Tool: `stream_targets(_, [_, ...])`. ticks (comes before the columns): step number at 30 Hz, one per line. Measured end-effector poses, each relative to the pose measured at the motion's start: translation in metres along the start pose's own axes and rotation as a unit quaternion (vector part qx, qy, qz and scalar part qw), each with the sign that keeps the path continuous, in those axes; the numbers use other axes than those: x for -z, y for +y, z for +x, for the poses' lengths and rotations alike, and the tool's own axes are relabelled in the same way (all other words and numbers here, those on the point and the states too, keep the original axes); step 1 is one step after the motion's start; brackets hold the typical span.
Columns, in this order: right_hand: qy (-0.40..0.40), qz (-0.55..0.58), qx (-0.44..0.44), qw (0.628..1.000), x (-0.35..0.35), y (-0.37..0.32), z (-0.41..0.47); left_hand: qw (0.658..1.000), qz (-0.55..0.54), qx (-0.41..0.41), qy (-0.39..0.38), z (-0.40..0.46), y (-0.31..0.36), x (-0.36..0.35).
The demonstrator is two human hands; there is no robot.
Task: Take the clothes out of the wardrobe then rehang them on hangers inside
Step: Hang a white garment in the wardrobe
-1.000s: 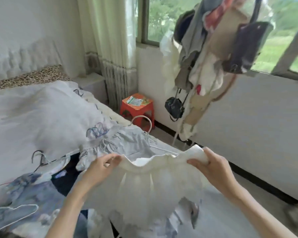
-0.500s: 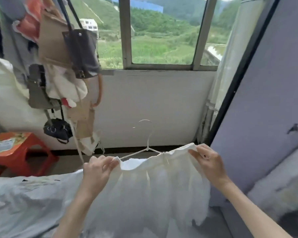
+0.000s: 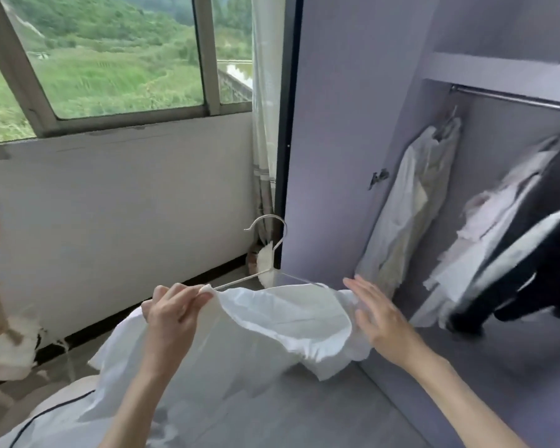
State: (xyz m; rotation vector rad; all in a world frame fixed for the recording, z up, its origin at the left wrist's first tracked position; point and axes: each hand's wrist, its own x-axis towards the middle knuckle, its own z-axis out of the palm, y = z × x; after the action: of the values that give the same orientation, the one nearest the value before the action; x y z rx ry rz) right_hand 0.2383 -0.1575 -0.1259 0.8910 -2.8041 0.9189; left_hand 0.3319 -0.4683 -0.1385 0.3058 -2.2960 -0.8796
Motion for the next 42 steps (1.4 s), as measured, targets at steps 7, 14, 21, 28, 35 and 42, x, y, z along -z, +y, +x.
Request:
stream_targets(7, [0.037, -0.079, 0.005, 0.996, 0.01, 0.011, -0.021, 0.996, -0.07, -0.015, -0.058, 0.005, 0.016, -0.017])
stream_targets(14, [0.148, -0.069, -0.079, 0.983, 0.034, 0.038, -0.053, 0.976, -0.164, 0.004, -0.144, 0.009, 0.051, -0.053])
stream_targets(21, [0.21, -0.12, -0.152, 0.958, 0.063, 0.086, -0.071, 0.952, -0.281, 0.017, -0.122, 0.03, 0.113, -0.087])
stream_targets(28, [0.287, -0.05, -0.124, 0.949, 0.108, 0.099, -0.071, 0.951, -0.038, -0.205, -0.229, 0.049, 0.113, -0.138])
stream_targets(35, [0.25, 0.04, -0.205, 0.945, 0.127, 0.129, -0.087, 0.953, -0.027, -0.248, -0.174, 0.049, 0.15, -0.185])
stream_targets(42, [0.347, 0.106, -0.254, 0.897, 0.172, 0.147, -0.101, 0.951, -0.02, -0.253, -0.176, 0.046, 0.183, -0.217])
